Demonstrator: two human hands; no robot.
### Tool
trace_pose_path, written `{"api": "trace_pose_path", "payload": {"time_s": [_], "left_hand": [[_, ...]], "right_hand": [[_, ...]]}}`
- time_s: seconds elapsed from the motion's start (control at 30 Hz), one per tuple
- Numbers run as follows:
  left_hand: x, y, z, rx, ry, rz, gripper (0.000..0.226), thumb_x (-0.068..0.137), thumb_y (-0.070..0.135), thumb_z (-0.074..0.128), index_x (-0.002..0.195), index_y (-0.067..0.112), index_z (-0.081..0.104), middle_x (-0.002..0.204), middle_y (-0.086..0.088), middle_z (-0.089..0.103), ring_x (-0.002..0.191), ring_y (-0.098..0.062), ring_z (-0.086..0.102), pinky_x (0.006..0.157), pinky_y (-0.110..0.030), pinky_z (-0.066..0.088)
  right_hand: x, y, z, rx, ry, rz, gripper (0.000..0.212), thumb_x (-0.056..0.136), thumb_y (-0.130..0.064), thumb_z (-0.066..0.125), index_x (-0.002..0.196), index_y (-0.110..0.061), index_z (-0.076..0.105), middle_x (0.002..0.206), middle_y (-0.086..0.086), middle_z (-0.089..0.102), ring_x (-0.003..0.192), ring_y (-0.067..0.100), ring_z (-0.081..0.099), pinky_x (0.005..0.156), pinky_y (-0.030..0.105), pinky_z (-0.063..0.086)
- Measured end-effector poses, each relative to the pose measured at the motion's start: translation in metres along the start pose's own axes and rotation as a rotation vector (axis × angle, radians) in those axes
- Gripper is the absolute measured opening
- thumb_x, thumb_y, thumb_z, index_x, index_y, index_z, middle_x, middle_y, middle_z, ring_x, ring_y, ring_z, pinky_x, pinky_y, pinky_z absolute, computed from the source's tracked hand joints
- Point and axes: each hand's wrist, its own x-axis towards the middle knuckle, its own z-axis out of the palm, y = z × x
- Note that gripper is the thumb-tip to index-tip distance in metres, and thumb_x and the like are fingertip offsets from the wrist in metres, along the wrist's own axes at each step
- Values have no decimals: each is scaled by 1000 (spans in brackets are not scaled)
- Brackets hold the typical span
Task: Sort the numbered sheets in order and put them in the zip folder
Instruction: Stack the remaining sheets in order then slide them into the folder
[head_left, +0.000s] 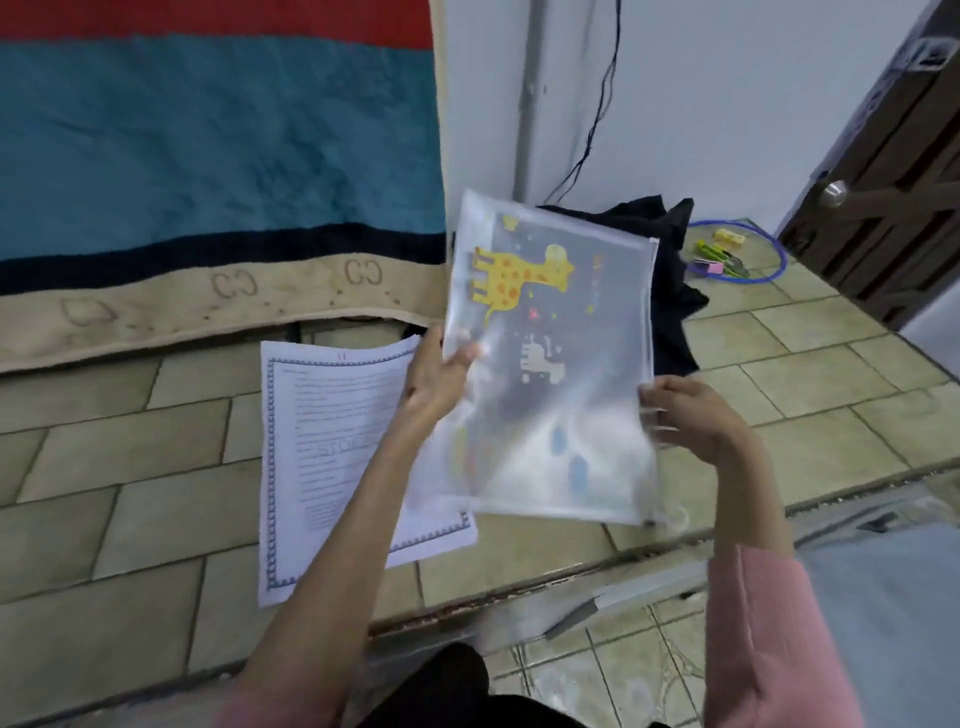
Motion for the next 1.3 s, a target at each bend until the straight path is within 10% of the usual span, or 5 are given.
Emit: {"api": "trace_pose_path", "payload": {"time_s": [0.23, 0.43, 0.77, 1.0, 1.3], "left_hand": [[-52, -72, -209, -42, 328, -203, 7, 87, 15, 64, 90, 10, 60, 79, -7, 69, 52, -7, 65, 42, -16, 46], [-88, -117, -301, 233, 691, -338, 39, 86, 4, 60, 124, -1, 51, 113, -24, 61, 105, -39, 59, 81, -38, 44], [-66, -166, -288, 682, 682, -372, 41, 86, 8, 51, 127, 12, 54, 141, -20, 40, 131, -37, 33, 108, -42, 25], [-36, -122, -197, 525, 388, -166, 53, 75, 58, 63, 110, 18, 66, 123, -8, 60, 117, -27, 51, 98, -32, 37], [-28, -117, -200, 317, 379, -327, 23, 81, 33, 61, 96, 21, 74, 100, -4, 72, 96, -20, 63, 72, -20, 38]], "right_hand": [[-1, -27, 180, -103, -451, -18, 12, 79, -8, 72, 85, 0, 65, 74, 11, 62, 53, 10, 61, 52, 22, 55], [-31, -7, 332, -121, -450, -27, 17, 72, 3, 76, 70, -3, 60, 60, 8, 59, 35, 2, 54, 43, 20, 53], [-39, 8, 369, -46, -361, 75, 27, 84, 12, 50, 66, -3, 64, 64, 10, 60, 57, 18, 59, 55, 23, 57], [-45, 0, 363, 34, -510, 179, 29, 94, 3, 38, 83, -6, 63, 74, 5, 57, 62, 14, 52, 66, 24, 48], [-45, 3, 360, 33, -578, 172, 31, 96, 2, 32, 102, -6, 62, 82, 2, 62, 70, 12, 58, 71, 21, 46]]}}
